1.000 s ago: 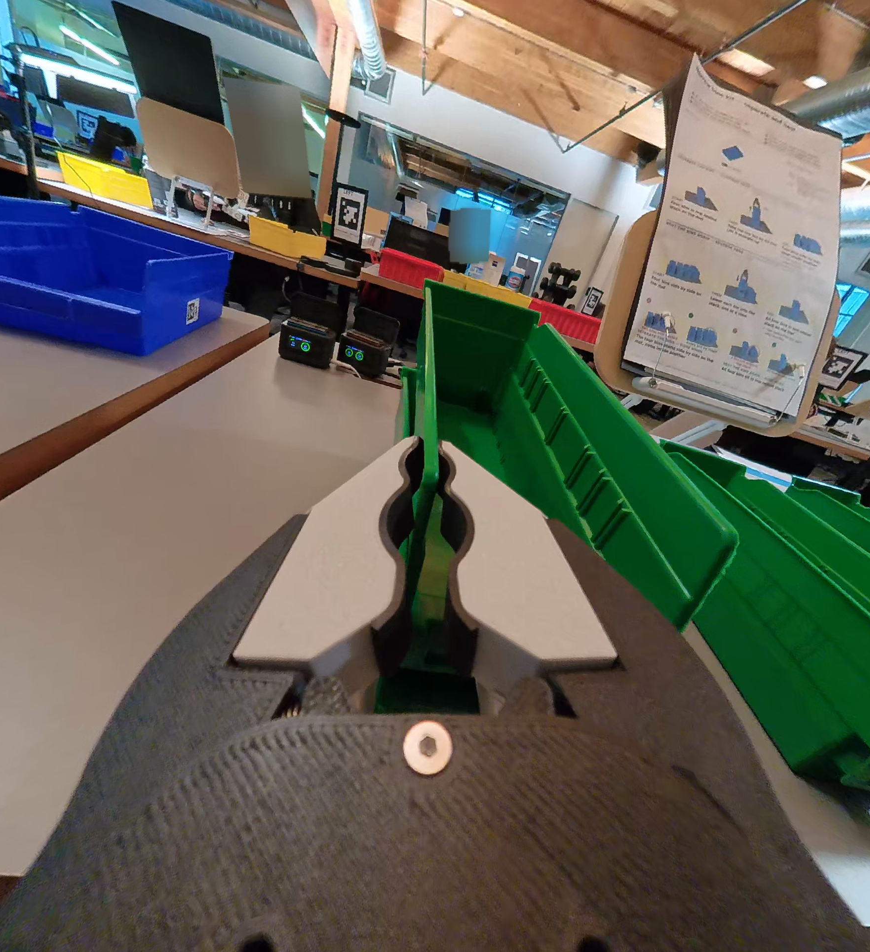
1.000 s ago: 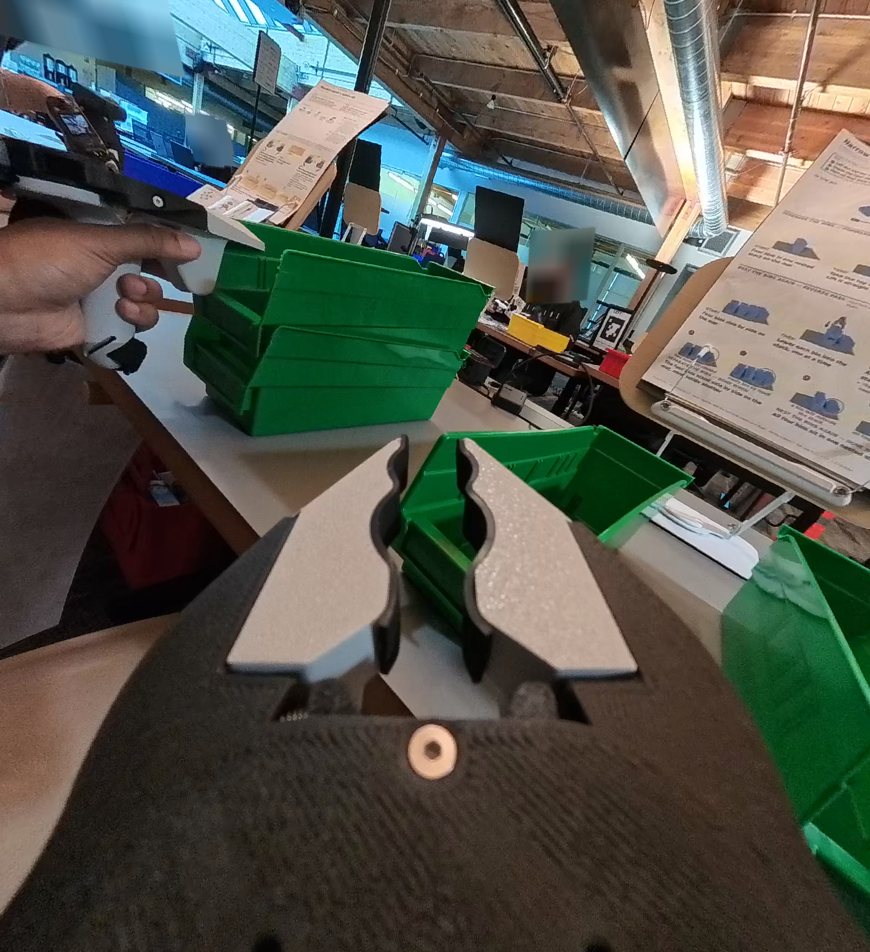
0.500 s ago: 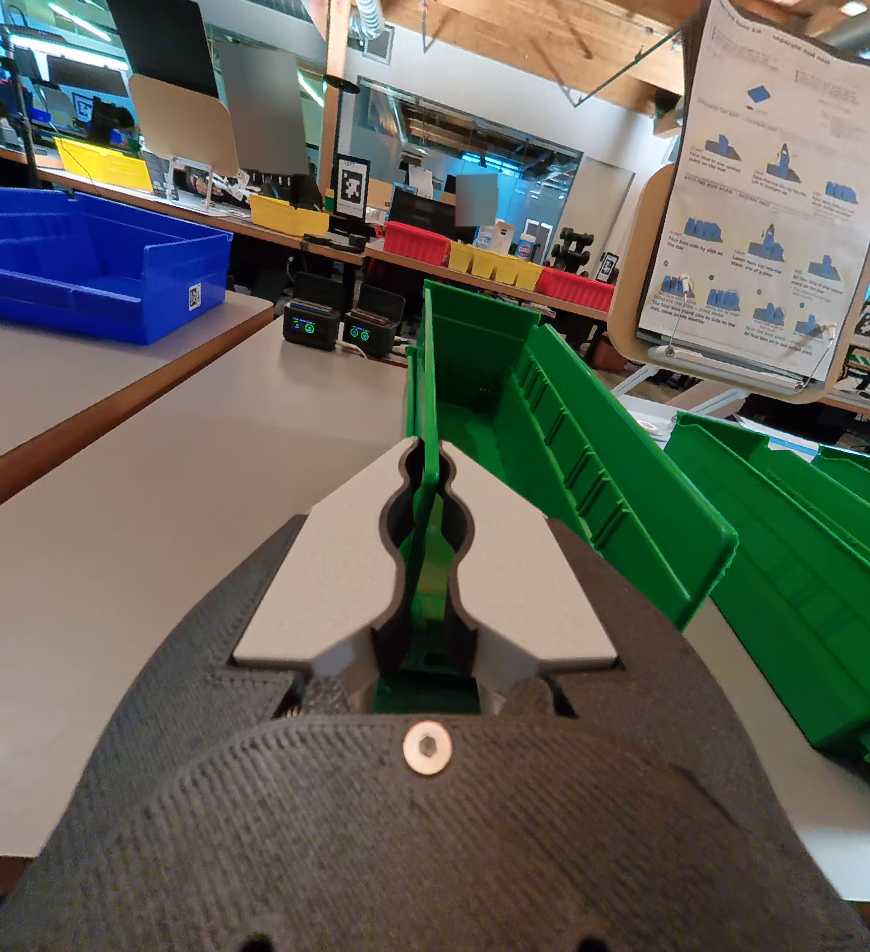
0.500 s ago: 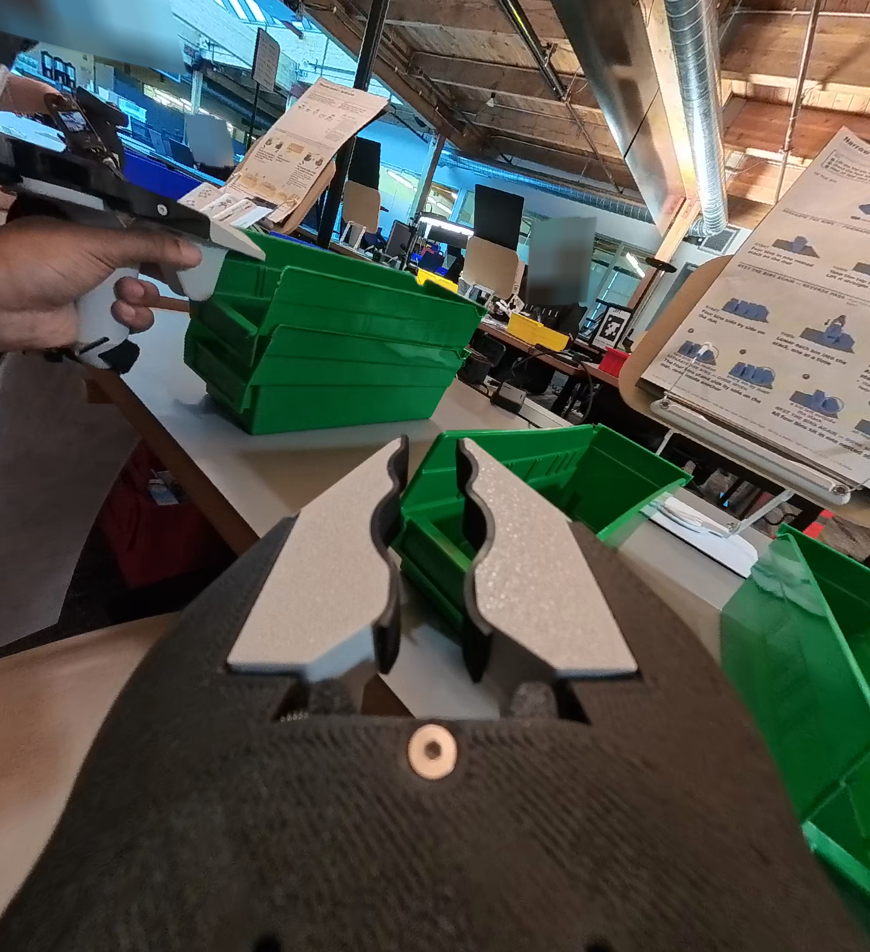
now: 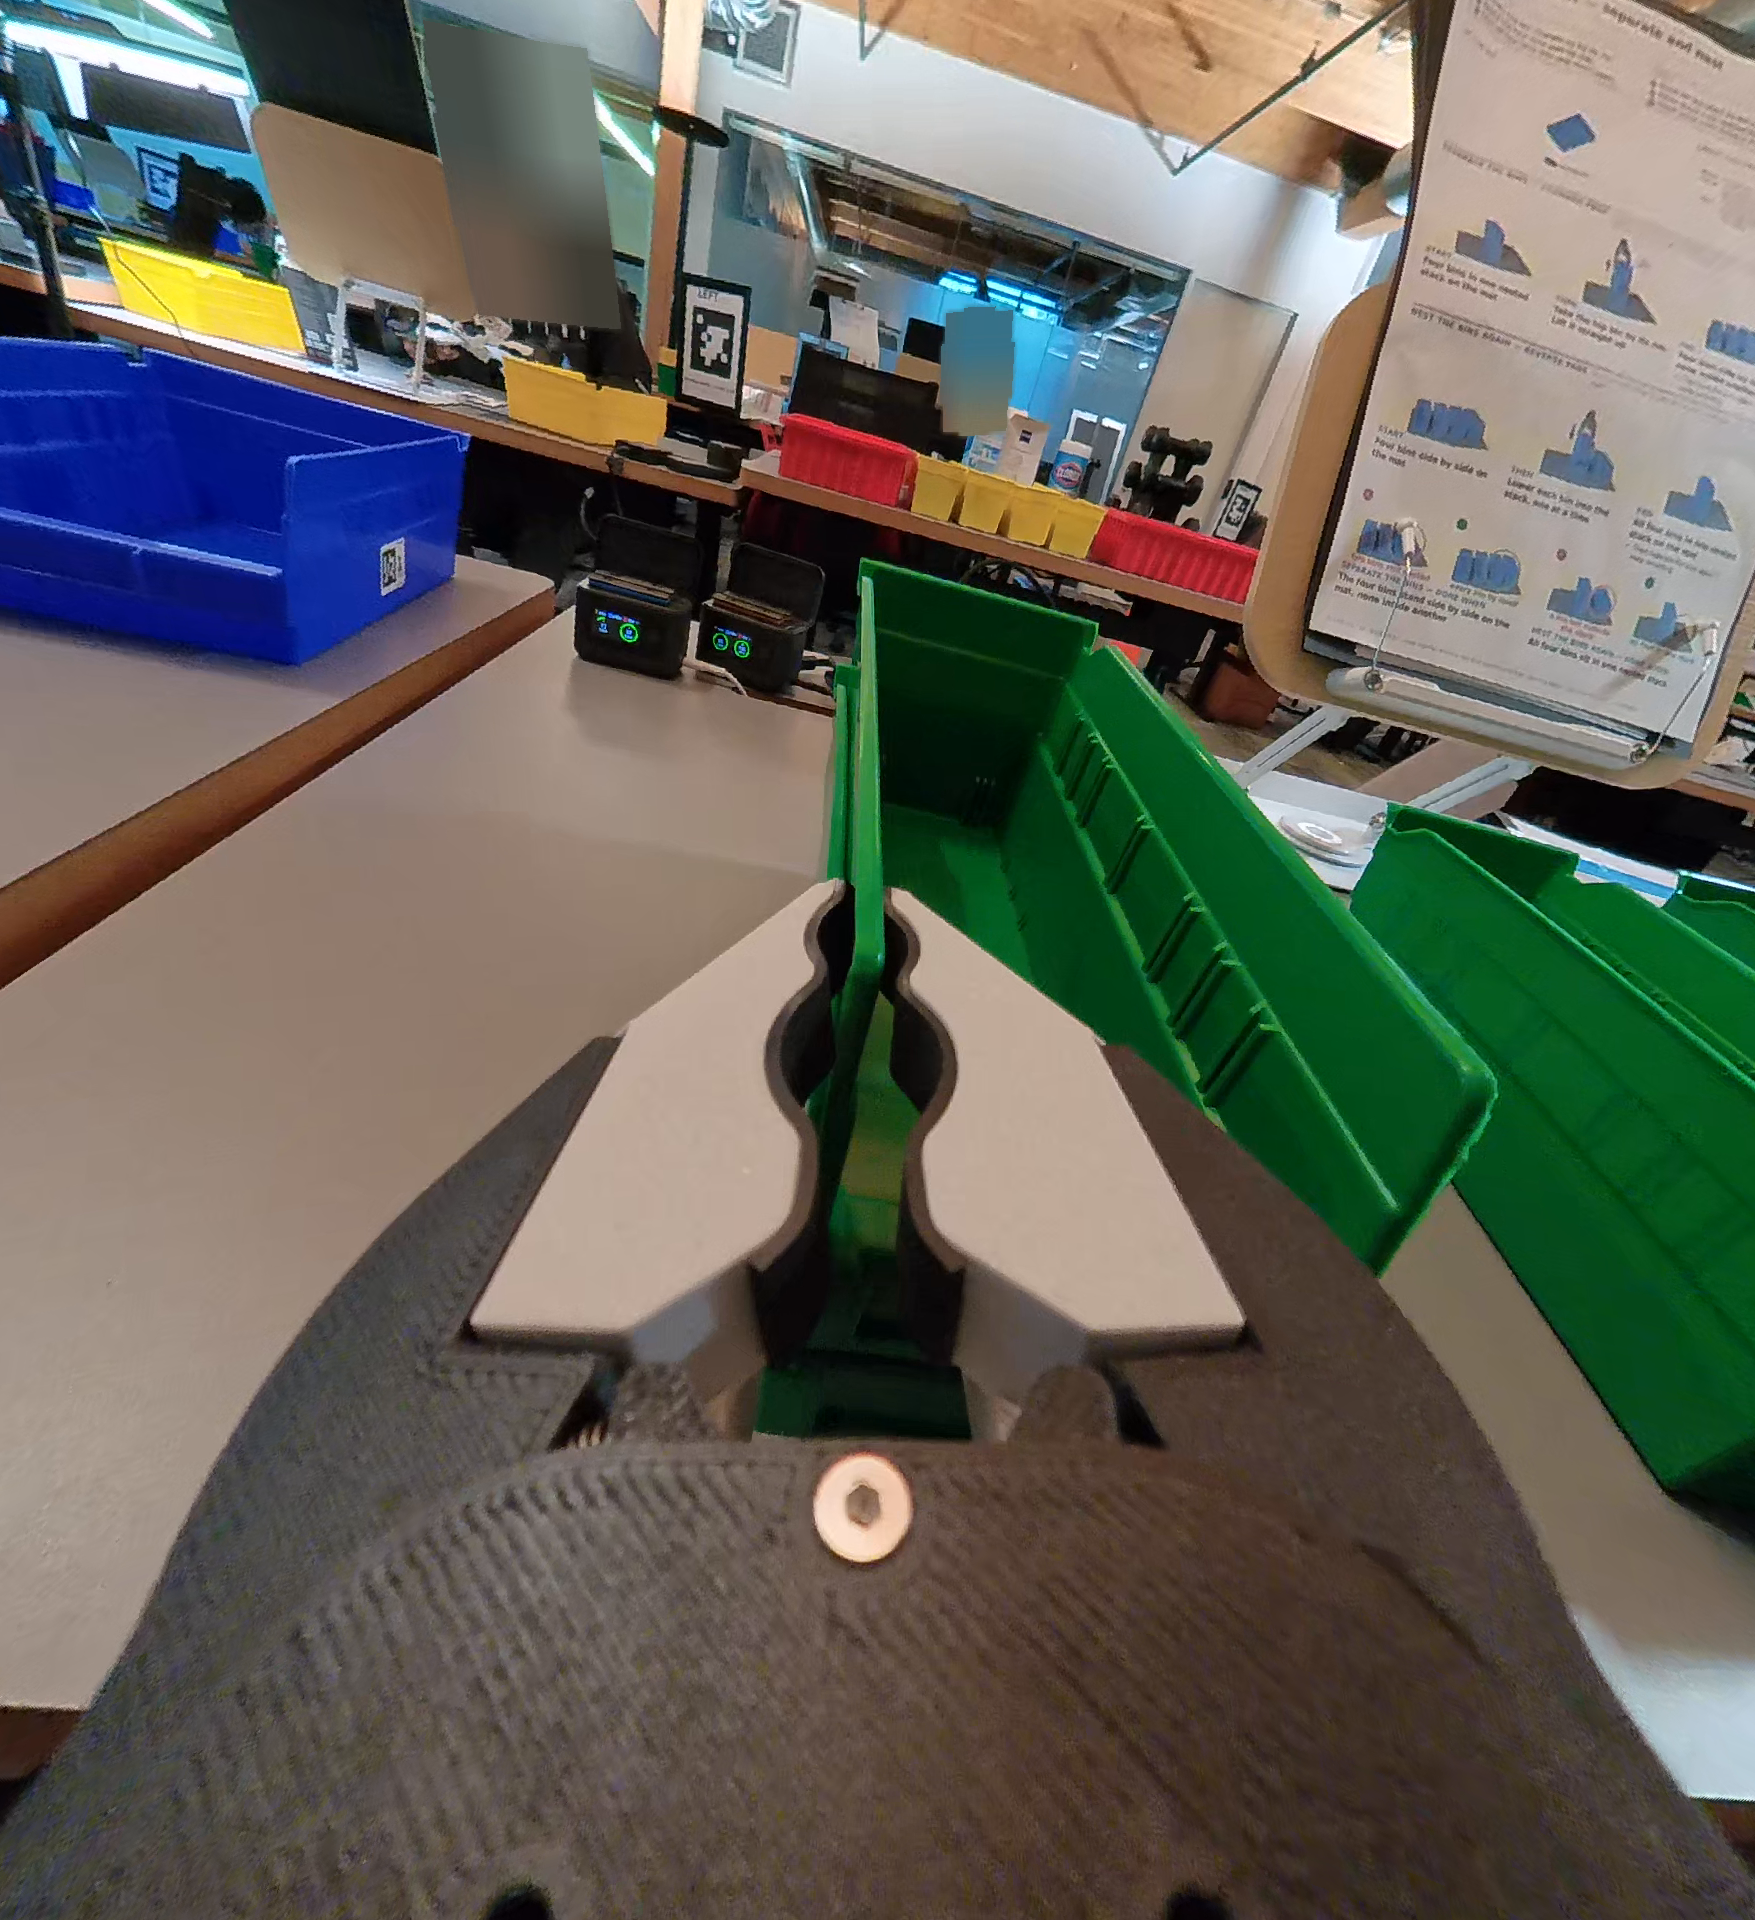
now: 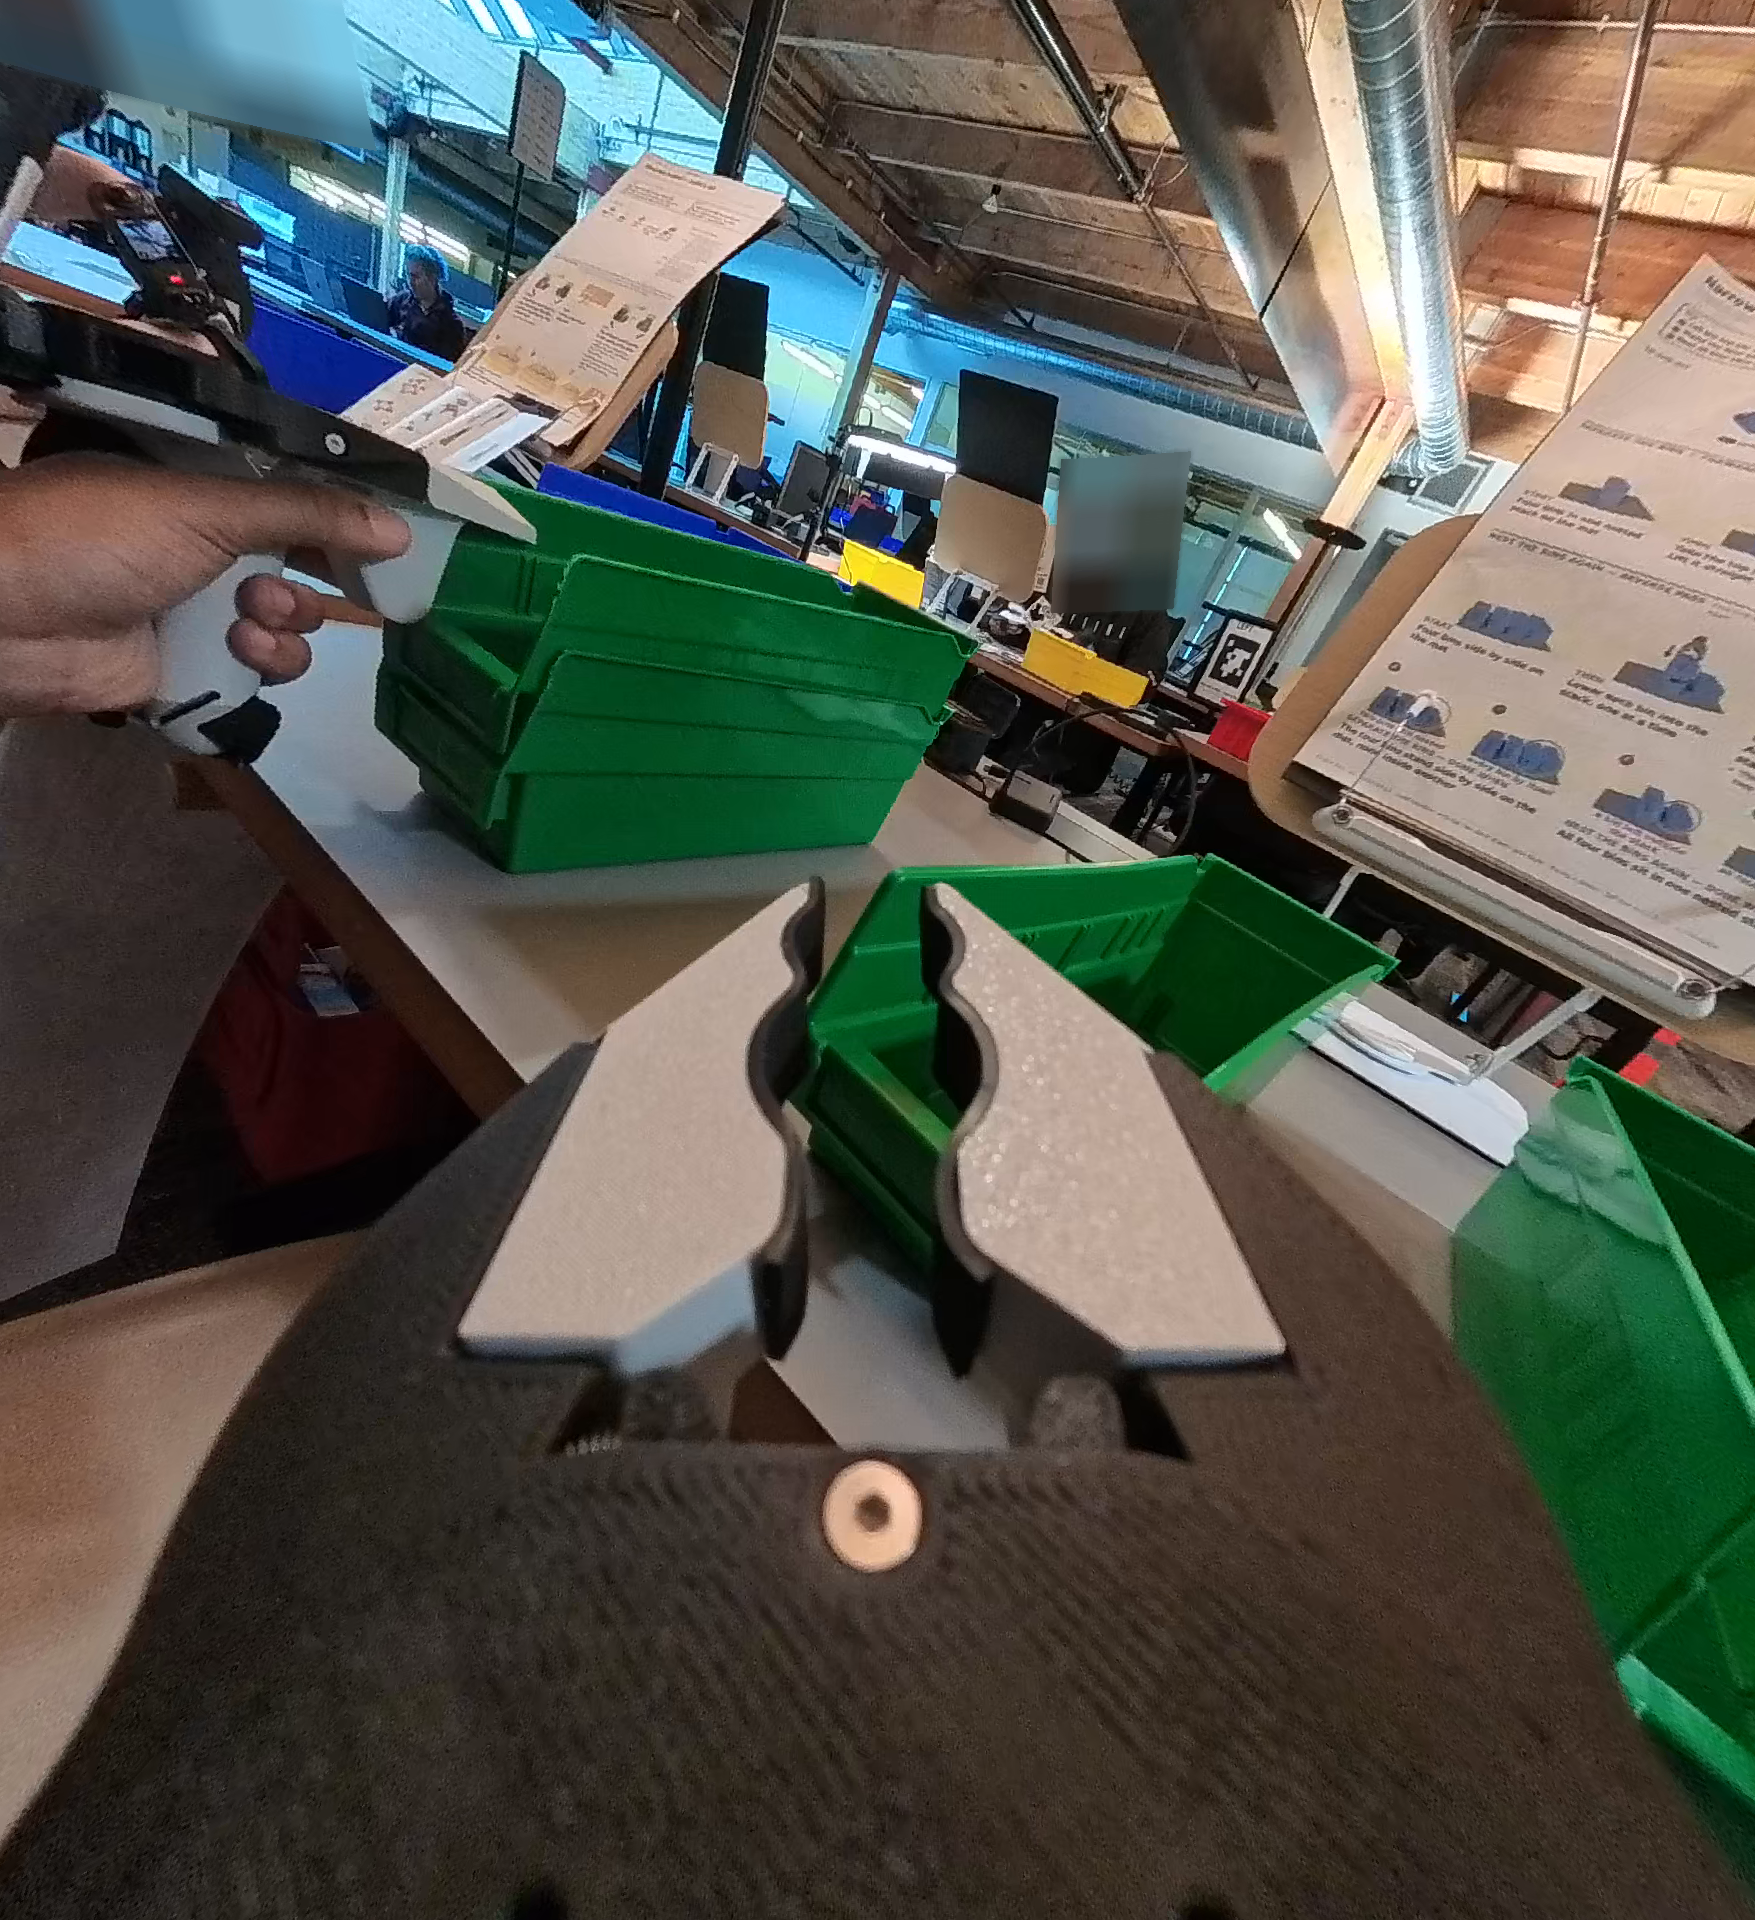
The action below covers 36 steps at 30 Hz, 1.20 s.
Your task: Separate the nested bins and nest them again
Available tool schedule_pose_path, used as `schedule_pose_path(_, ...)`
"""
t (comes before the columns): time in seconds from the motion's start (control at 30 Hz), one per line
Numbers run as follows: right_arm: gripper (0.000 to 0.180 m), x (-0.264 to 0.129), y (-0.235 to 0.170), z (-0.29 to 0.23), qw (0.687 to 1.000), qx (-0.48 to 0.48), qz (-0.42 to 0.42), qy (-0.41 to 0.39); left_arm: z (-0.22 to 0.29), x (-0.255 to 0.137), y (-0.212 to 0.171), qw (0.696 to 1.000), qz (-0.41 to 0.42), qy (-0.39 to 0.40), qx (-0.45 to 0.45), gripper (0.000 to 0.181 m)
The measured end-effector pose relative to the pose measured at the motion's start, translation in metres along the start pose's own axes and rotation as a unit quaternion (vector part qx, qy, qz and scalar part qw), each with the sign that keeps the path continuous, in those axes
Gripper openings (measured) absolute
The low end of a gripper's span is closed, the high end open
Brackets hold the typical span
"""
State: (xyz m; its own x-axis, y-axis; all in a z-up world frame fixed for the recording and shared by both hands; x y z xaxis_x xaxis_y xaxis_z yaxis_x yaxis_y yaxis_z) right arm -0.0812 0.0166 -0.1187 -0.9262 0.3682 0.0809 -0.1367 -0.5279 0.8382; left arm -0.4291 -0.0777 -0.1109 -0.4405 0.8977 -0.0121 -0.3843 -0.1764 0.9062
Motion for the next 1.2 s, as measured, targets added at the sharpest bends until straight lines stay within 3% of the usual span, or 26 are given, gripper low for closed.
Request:
schedule_pose_path(0.03, 0.017, 0.000, 0.000, 0.000, 1.000, 0.000, 0.000, 0.000, 0.000, 0.000, 0.000, 1.000, -0.001, 0.001, 0.001, 0.000)
schedule_pose_path(0.83, 0.017, 0.000, -0.005, 0.007, 1.000, 0.011, -0.008, -0.014, 0.008, 0.001, -0.010, 0.999, -0.006, 0.031, 0.028, 0.000)
schedule_pose_path(1.2, 0.014, -0.026, -0.014, 0.084, 0.978, 0.040, 0.003, -0.203, 0.009, -0.001, -0.011, 0.999, 0.001, 0.027, 0.025, 0.000)
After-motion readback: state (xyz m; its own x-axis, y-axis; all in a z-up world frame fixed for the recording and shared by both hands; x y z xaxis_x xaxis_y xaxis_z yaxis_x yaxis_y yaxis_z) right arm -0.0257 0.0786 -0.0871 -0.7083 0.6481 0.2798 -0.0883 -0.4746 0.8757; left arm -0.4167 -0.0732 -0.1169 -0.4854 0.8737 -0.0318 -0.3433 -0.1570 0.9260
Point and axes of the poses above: each gripper's, where its closed fingertips meet, x out along the fingers, y out of its top, z = x × y across the jaws, the point moved 10 cm from there along -x, back along the fingers, and after that the axes turned 11 degrees about -x, right-handed, at the moved point
